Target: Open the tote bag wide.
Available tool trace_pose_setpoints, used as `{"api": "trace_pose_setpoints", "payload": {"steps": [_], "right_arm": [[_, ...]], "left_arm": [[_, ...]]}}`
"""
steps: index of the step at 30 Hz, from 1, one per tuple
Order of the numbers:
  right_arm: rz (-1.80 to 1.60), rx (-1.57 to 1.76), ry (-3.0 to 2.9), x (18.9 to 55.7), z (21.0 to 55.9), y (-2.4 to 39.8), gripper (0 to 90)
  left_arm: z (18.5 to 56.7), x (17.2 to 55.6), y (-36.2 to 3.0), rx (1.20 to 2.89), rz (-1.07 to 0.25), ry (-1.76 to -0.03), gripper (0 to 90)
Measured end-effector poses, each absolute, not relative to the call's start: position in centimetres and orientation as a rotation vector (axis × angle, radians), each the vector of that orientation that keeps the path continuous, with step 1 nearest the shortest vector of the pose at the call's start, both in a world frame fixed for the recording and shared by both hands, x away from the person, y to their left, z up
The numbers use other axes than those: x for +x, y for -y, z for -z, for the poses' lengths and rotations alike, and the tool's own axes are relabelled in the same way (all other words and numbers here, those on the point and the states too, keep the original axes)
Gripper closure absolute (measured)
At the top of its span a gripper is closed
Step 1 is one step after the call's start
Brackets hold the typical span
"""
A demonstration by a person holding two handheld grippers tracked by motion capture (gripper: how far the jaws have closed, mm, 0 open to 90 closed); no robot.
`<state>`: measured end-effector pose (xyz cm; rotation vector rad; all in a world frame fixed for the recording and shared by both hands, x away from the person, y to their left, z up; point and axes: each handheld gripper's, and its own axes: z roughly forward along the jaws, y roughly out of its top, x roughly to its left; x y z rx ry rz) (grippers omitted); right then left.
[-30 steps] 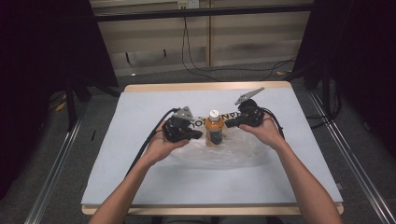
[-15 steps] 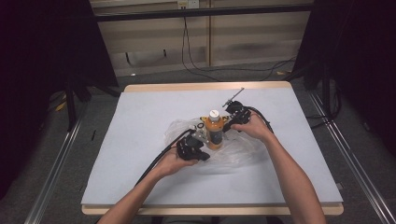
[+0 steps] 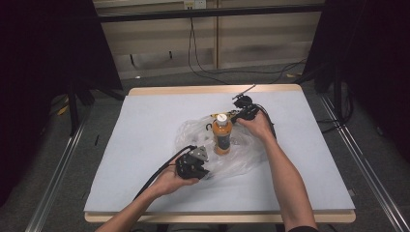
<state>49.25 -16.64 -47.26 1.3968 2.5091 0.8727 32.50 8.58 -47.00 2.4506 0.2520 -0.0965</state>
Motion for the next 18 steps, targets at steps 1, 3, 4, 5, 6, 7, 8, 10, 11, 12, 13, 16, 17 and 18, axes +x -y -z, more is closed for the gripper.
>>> {"api": "trace_pose_setpoints", "payload": {"steps": [1, 3, 4, 5, 6, 7, 8, 10, 11, 12, 13, 16, 17, 18], "right_arm": [[-0.884, 1.403, -2.494, 49.3, 47.4, 16.7, 90.0], [-0.883, 1.414, -2.474, 49.2, 47.4, 16.7, 90.0], [-0.888, 1.400, -2.478, 49.2, 47.4, 16.7, 90.0], [-0.886, 1.395, -2.494, 49.1, 47.3, 16.6, 90.0], [-0.885, 1.372, -2.506, 49.0, 47.3, 16.6, 90.0], [-0.890, 1.367, -2.515, 48.8, 47.3, 16.5, 90.0], [-0.905, 1.345, -2.518, 48.6, 47.2, 16.5, 90.0], [-0.962, 1.337, -2.514, 48.3, 46.9, 16.5, 90.0], [-0.981, 1.325, -2.508, 48.1, 46.7, 16.5, 90.0], [-0.999, 1.318, -2.500, 47.9, 46.5, 16.6, 90.0], [-1.028, 1.307, -2.496, 47.8, 46.2, 16.7, 90.0], [-1.078, 1.271, -2.480, 47.1, 45.0, 16.7, 90.0], [-1.071, 1.252, -2.478, 46.7, 44.7, 16.6, 90.0], [-1.075, 1.235, -2.480, 46.4, 44.3, 16.6, 90.0]], "left_arm": [[47.0, 32.6, -8.6, 2.450, 0.103, -0.249, 90.0], [47.1, 32.9, -8.7, 2.434, 0.103, -0.271, 90.0], [47.2, 33.1, -8.7, 2.427, 0.099, -0.279, 90.0], [47.1, 33.3, -8.8, 2.438, 0.094, -0.292, 90.0], [47.2, 33.5, -8.8, 2.414, 0.097, -0.304, 90.0], [47.3, 33.7, -9.0, 2.406, 0.103, -0.321, 90.0], [47.2, 33.8, -9.1, 2.410, 0.096, -0.335, 90.0], [47.1, 34.2, -9.4, 2.392, 0.113, -0.344, 90.0], [47.1, 34.2, -9.5, 2.367, 0.113, -0.364, 90.0], [46.8, 34.4, -9.7, 2.381, 0.113, -0.363, 90.0], [46.8, 34.4, -9.8, 2.336, 0.114, -0.387, 90.0], [46.5, 34.7, -10.2, 2.291, 0.123, -0.403, 90.0], [46.4, 34.8, -10.3, 2.274, 0.115, -0.412, 90.0], [46.2, 34.8, -10.4, 2.272, 0.102, -0.414, 90.0]]}}
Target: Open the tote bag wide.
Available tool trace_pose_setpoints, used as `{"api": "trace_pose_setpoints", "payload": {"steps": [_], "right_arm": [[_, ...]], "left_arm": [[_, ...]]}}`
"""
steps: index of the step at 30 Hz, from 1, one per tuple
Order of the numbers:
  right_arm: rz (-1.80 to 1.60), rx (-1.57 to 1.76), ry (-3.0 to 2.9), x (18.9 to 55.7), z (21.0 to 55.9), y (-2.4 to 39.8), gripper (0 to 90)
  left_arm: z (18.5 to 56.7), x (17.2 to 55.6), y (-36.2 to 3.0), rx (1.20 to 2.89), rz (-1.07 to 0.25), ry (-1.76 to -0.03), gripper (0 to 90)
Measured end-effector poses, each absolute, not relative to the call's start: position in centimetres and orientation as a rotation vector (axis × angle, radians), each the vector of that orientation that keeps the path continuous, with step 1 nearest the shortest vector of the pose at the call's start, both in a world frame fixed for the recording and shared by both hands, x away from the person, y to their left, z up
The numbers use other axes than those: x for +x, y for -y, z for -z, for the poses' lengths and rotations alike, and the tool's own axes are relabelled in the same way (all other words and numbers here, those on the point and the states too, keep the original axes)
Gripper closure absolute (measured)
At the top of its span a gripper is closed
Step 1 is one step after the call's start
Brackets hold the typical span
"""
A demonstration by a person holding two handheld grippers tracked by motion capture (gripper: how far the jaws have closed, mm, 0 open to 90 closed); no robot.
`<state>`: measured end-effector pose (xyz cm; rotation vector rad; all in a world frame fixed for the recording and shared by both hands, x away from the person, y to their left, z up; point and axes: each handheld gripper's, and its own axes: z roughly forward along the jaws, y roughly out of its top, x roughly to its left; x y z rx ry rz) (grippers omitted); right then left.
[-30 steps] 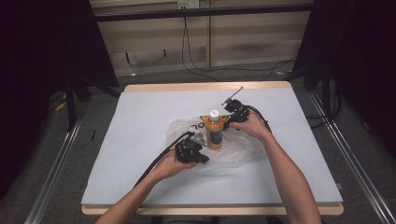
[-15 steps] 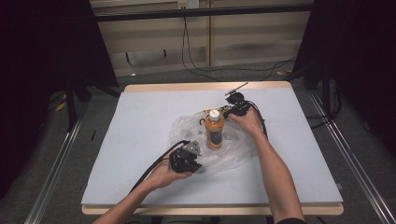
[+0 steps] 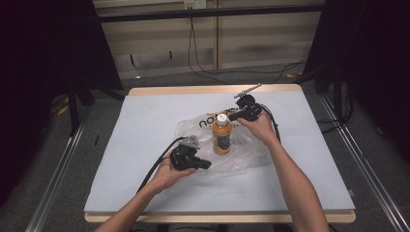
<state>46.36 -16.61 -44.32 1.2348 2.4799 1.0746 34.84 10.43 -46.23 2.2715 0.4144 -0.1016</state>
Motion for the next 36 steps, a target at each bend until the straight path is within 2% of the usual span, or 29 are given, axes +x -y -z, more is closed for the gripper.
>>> {"api": "trace_pose_setpoints", "payload": {"steps": [14, 23, 29, 33, 34, 36], "right_arm": [[-1.233, 1.151, -2.411, 43.4, 41.7, 18.4, 90.0], [-1.392, 1.123, -2.325, 40.0, 40.3, 19.6, 90.0], [-1.463, 1.080, -2.242, 36.6, 40.0, 21.4, 90.0], [-1.506, 1.071, -2.145, 33.5, 40.1, 22.9, 89.7], [-1.535, 1.067, -2.118, 32.6, 40.1, 23.3, 86.4], [-1.549, 1.088, -2.058, 30.8, 40.4, 24.0, 76.0]], "left_arm": [[44.6, 34.6, -12.3, 2.116, 0.042, -0.460, 90.0], [42.7, 33.1, -14.7, 1.995, -0.038, -0.439, 90.0], [41.8, 32.1, -18.1, 1.903, -0.112, -0.501, 90.0], [42.2, 31.1, -19.7, 1.901, -0.181, -0.538, 88.2], [42.2, 30.8, -20.1, 1.905, -0.198, -0.537, 87.7], [42.5, 30.1, -21.0, 1.889, -0.216, -0.546, 79.9]]}}
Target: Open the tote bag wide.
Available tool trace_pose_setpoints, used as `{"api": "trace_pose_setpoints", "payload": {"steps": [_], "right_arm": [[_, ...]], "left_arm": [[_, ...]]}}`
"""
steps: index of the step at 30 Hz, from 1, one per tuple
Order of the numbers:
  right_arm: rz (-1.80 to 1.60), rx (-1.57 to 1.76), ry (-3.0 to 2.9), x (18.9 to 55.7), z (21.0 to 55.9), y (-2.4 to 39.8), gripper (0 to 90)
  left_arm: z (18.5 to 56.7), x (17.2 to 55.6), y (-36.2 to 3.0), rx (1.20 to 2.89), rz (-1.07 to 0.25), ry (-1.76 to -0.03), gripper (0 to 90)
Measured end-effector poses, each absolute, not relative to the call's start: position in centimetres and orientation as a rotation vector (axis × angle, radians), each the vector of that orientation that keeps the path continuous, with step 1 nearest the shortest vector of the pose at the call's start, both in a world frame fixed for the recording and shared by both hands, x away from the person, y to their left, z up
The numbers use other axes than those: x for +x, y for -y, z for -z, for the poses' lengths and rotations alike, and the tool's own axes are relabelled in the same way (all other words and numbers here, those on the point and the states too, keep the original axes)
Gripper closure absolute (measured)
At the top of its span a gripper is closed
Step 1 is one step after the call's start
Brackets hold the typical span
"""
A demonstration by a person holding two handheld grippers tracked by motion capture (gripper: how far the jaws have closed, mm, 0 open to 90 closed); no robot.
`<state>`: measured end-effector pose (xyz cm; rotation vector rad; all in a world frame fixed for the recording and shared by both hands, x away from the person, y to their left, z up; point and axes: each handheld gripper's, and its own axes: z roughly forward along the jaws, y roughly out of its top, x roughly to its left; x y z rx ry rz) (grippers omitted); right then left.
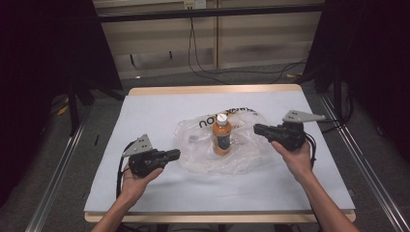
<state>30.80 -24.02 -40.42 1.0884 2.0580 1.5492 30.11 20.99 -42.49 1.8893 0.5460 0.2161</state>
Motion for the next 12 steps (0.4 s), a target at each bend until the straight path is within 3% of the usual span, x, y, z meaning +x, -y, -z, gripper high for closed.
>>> {"api": "trace_pose_setpoints", "payload": {"steps": [1, 2, 7, 9, 12], "right_arm": [[-1.533, 1.110, -2.052, 30.0, 40.6, 24.3, 74.4], [-1.522, 1.108, -2.033, 29.0, 40.8, 24.6, 67.1], [-1.528, 1.127, -1.956, 24.9, 41.7, 26.2, 32.5], [-1.502, 1.137, -1.923, 23.9, 41.8, 26.5, 16.9], [-1.494, 1.170, -1.878, 23.3, 42.0, 27.1, 5.7]], "left_arm": [[42.6, 29.8, -21.4, 1.882, -0.219, -0.539, 79.0], [42.8, 29.5, -21.9, 1.881, -0.240, -0.539, 75.9], [43.3, 28.3, -24.1, 1.808, -0.310, -0.638, 33.1], [43.3, 28.1, -24.4, 1.787, -0.371, -0.651, 23.2], [43.4, 28.0, -24.3, 1.808, -0.377, -0.646, 13.6]]}}
